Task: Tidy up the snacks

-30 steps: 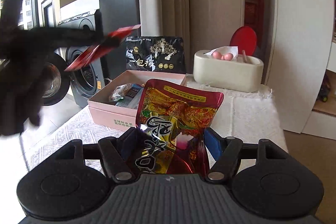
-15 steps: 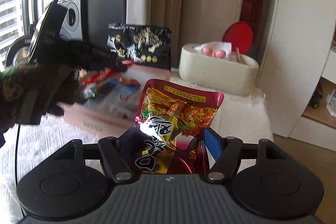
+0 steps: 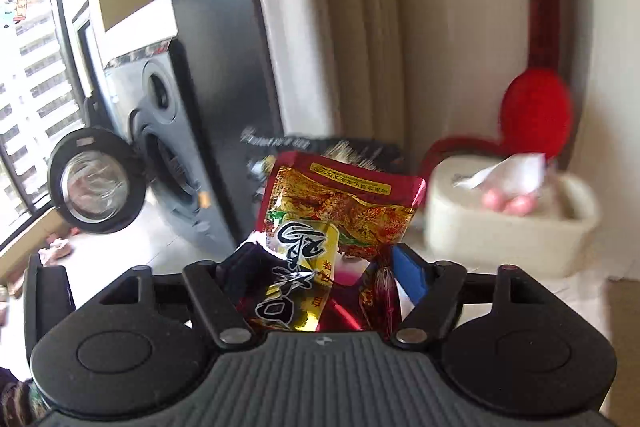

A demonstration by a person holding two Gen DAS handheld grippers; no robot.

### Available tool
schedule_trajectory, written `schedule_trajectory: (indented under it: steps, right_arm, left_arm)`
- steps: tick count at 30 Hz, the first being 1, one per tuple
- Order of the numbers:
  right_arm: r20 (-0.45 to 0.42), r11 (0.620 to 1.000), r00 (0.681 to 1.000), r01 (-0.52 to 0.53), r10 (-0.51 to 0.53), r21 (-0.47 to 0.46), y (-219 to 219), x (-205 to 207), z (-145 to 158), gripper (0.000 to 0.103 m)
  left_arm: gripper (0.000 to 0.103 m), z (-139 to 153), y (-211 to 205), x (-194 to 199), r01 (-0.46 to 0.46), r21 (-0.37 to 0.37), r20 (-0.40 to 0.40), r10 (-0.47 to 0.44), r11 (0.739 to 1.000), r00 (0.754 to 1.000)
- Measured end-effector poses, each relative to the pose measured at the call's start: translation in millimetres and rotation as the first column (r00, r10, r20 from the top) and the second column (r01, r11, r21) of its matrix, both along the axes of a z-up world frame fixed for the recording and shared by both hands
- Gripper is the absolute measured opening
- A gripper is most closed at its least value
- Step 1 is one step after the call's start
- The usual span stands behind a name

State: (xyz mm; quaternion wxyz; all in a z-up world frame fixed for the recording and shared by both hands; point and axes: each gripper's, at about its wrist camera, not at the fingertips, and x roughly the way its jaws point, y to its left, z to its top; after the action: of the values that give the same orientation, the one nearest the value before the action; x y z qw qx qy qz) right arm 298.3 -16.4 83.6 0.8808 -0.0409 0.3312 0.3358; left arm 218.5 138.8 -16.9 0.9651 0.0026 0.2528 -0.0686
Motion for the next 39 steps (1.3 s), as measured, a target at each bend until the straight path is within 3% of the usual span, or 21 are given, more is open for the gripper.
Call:
schedule_trajectory:
  steps: [4,11,15,18,20,21,24,27,30,39]
  right_arm:
    - [-0.062,0.999,0.998,-0.014,0.011,-0.041,16,10,-22,0.078]
    - [-0.03,0.999,0.999,-0.032,0.032,0.01,2,3,-21,0.078]
    - [0.028,1.0,0.999,-0.023,0.022,0.02,-14,-23,-13,0.078]
    - [0.102,1.0,0.995,-0.013,0.011,0.025,-37,-65,-13,0.079]
    - [0.153,1.0,0.988,0.009,-0.013,0.024,-51,-97,-20,0.083]
    - [0.175,0.999,0.984,0.027,-0.031,0.024,-58,-112,-25,0.084]
    - [0.2,0.996,0.976,0.09,-0.09,0.01,-77,-158,-43,0.084]
    - [0.135,0.995,0.987,0.093,-0.087,-0.039,-91,-192,-62,0.084]
    - [0.066,0.995,0.994,0.092,-0.09,-0.026,-107,-217,-73,0.084]
    - [0.096,0.992,0.988,0.124,-0.123,-0.001,-131,-255,-63,0.084]
  left_arm:
    - [0.056,5,10,-14,-0.007,-0.033,-0.012,0.007,0.999,1.0]
    - [0.056,22,30,-56,-0.097,-0.176,0.024,0.102,0.98,0.994]
    - [0.056,30,29,-91,-0.137,-0.238,0.04,0.15,0.962,0.988]
    - [0.047,35,15,-121,-0.145,-0.23,0.046,0.16,0.962,0.986]
    - [0.022,34,0,-143,-0.154,-0.23,0.054,0.17,0.961,0.984]
    - [0.019,32,-8,-152,-0.163,-0.233,0.055,0.18,0.959,0.982]
    - [0.019,24,-38,-181,-0.202,-0.207,0.036,0.214,0.957,0.976]
    - [0.019,21,-67,-210,-0.266,-0.141,0.014,0.271,0.953,0.963]
    - [0.019,23,-90,-228,-0.259,-0.076,0.001,0.26,0.963,0.966]
    - [0.019,44,-115,-259,-0.252,-0.042,0.031,0.253,0.967,0.967]
